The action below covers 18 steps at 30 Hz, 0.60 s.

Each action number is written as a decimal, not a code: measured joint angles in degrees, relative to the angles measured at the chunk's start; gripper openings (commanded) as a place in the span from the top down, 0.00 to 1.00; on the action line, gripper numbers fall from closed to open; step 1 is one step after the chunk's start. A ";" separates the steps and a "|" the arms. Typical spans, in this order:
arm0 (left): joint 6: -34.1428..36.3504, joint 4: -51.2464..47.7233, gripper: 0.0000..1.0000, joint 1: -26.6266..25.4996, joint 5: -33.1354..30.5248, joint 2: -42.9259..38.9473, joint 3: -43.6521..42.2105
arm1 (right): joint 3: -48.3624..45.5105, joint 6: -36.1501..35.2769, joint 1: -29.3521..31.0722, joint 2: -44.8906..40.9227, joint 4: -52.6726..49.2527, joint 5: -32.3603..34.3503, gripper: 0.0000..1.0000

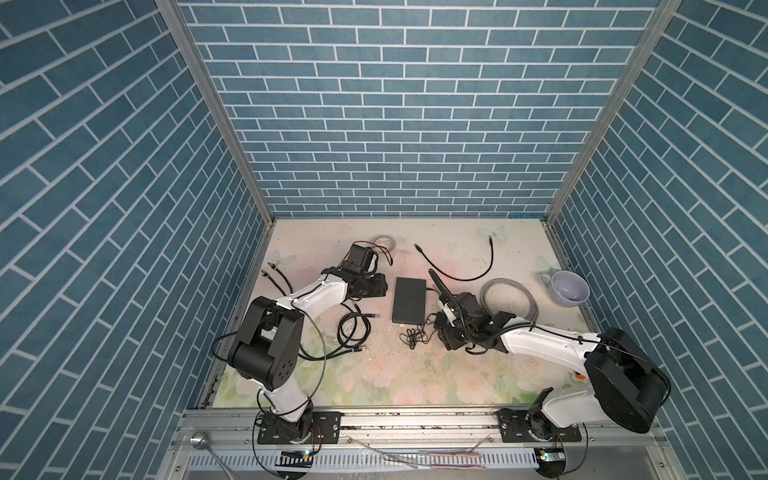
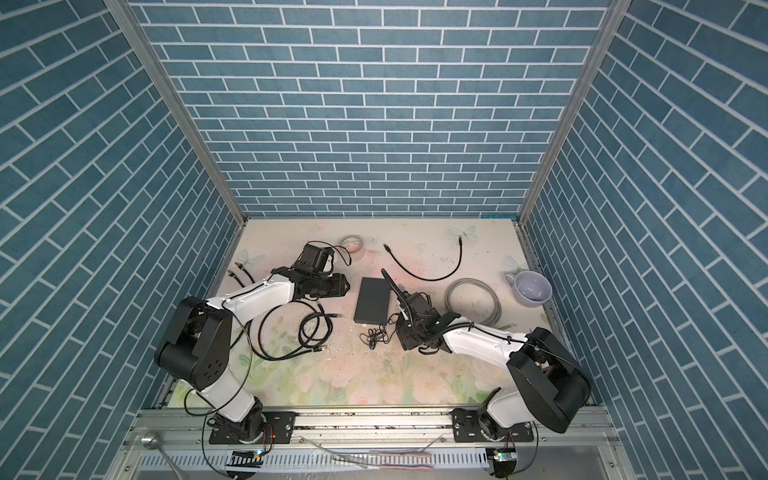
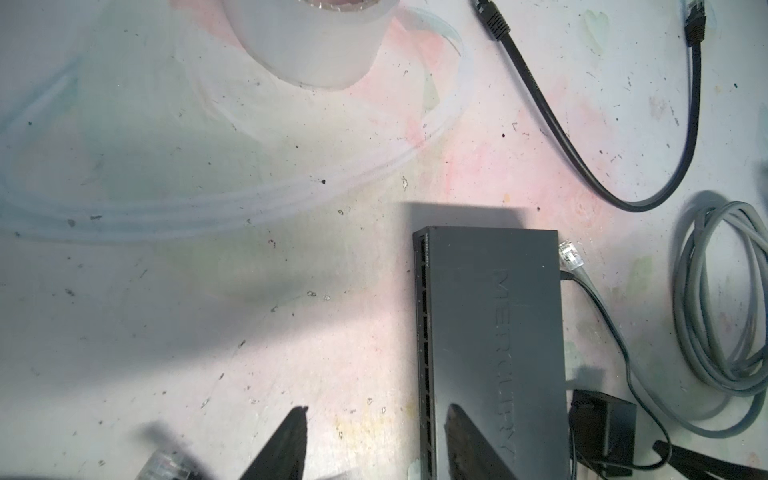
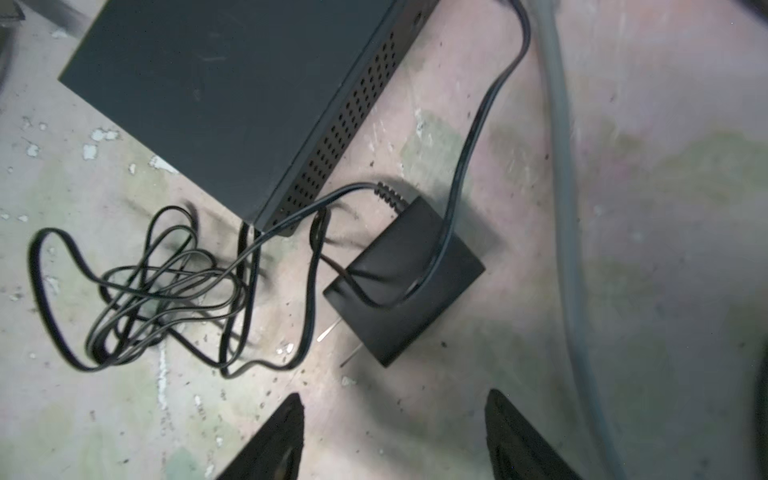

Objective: Insert the plug into the switch port
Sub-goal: 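Lower the right gripper and grasp the black wall adapter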

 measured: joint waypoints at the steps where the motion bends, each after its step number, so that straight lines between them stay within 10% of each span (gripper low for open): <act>1: 0.15 -0.02 0.45 0.00 0.00 0.00 0.00 | 0.35 -1.75 -0.09 0.00 0.11 0.11 0.28; 11: 0.46 -0.11 0.45 0.00 0.85 0.00 0.00 | 4.20 -12.83 -2.97 9.25 4.11 -1.60 0.28; 18: 0.81 -0.20 0.45 0.00 0.87 0.00 0.00 | 4.83 -15.52 -5.68 10.88 6.08 -7.28 0.47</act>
